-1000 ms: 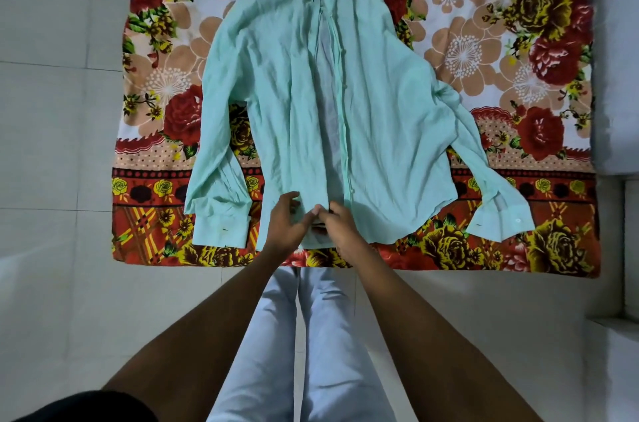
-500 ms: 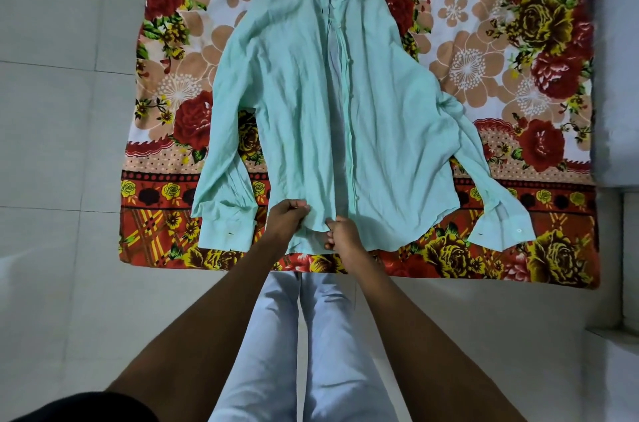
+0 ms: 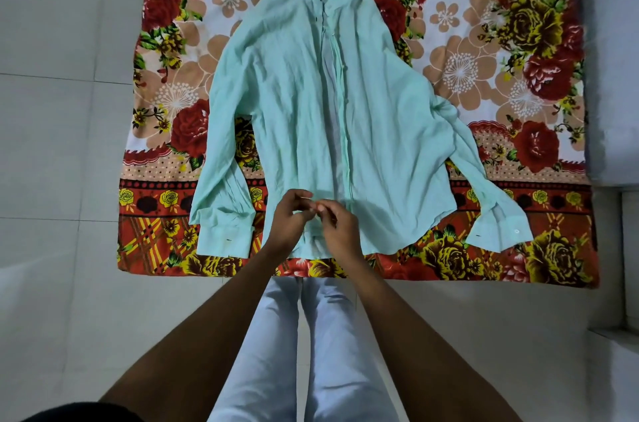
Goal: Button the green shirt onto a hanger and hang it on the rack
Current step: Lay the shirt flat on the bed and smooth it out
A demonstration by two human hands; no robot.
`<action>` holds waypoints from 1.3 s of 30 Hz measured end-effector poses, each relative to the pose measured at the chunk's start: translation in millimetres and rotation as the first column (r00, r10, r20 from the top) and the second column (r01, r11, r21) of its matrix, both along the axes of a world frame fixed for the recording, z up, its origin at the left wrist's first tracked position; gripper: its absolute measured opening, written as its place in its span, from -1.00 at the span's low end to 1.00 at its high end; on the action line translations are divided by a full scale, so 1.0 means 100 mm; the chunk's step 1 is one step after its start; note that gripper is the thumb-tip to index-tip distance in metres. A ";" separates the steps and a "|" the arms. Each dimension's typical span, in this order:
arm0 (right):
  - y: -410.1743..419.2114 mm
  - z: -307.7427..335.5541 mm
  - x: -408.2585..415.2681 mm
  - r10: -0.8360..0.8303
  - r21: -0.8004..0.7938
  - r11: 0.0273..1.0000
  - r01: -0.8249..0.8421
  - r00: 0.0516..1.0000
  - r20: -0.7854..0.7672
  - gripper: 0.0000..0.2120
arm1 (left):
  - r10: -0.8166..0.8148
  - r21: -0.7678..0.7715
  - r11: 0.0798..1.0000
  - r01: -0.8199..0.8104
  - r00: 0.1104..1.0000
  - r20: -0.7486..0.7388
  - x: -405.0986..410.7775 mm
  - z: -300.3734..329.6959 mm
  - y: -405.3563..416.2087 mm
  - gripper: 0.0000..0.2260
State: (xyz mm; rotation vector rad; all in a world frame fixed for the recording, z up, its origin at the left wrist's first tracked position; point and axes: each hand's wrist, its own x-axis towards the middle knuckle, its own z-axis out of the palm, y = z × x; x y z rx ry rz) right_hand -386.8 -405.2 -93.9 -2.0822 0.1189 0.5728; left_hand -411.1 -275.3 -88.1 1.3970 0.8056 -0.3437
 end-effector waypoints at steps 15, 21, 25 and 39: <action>-0.03 -0.14 -0.09 0.462 -0.250 0.852 -0.460 0.885 -0.053 -0.29 | -0.064 0.182 0.976 0.121 0.955 -0.290 -0.02 -0.22 0.02 -0.82; 0.03 -0.10 -0.12 0.064 -0.174 0.983 -0.057 0.997 0.037 -0.76 | -0.025 -0.085 0.996 0.017 0.995 -0.100 -0.08 0.03 0.00 -0.80; 0.10 0.00 0.00 -0.266 0.092 0.953 0.289 0.941 -0.208 -0.81 | -0.289 0.379 0.870 0.316 0.949 -0.126 -0.29 -0.15 0.11 -0.49; -0.14 0.12 -0.09 -0.400 0.034 0.916 0.399 0.916 0.035 -0.68 | -0.438 0.813 0.494 0.308 0.896 -0.073 -0.42 -0.06 0.45 -0.75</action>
